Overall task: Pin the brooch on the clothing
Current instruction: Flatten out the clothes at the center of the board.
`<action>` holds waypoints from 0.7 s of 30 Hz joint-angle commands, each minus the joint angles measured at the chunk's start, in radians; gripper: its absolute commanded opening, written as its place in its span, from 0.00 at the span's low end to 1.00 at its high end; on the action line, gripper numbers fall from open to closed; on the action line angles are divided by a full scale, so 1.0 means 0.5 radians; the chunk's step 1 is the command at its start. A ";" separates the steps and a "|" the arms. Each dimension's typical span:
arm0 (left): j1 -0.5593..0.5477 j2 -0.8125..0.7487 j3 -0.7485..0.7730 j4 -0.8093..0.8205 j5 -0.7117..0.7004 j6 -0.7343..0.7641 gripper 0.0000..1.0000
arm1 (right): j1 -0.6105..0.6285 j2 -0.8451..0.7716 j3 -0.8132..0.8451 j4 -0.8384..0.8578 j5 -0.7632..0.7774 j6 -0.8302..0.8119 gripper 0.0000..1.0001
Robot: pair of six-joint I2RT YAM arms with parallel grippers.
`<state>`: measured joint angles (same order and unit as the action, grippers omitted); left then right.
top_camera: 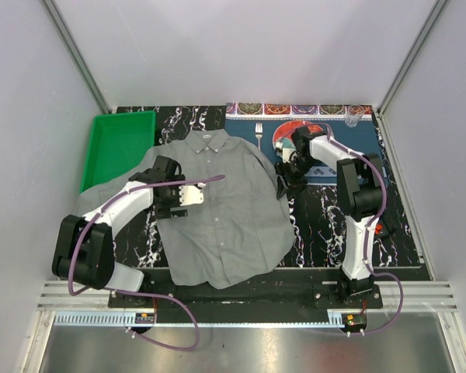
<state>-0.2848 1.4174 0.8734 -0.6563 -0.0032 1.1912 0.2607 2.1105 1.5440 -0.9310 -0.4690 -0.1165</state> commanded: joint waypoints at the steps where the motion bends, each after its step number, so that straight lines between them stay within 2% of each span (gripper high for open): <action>1: 0.014 -0.021 -0.047 0.095 0.013 -0.017 0.86 | -0.055 -0.131 -0.008 -0.058 0.030 -0.071 0.53; 5: 0.030 0.012 -0.127 0.162 0.016 0.014 0.86 | -0.074 -0.187 -0.051 -0.046 0.036 -0.089 0.52; 10: 0.030 0.071 -0.124 0.187 0.016 -0.029 0.85 | -0.070 -0.030 -0.026 0.018 -0.074 0.034 0.47; 18: 0.030 0.067 -0.109 0.190 0.031 -0.063 0.85 | -0.061 0.059 -0.020 0.104 -0.004 0.064 0.47; 21: 0.030 0.086 -0.111 0.193 0.019 -0.069 0.85 | -0.049 0.062 -0.051 0.150 -0.013 0.135 0.42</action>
<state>-0.2752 1.4517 0.8089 -0.5957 -0.0040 1.1698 0.2230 2.1223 1.5204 -0.9092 -0.4812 -0.0860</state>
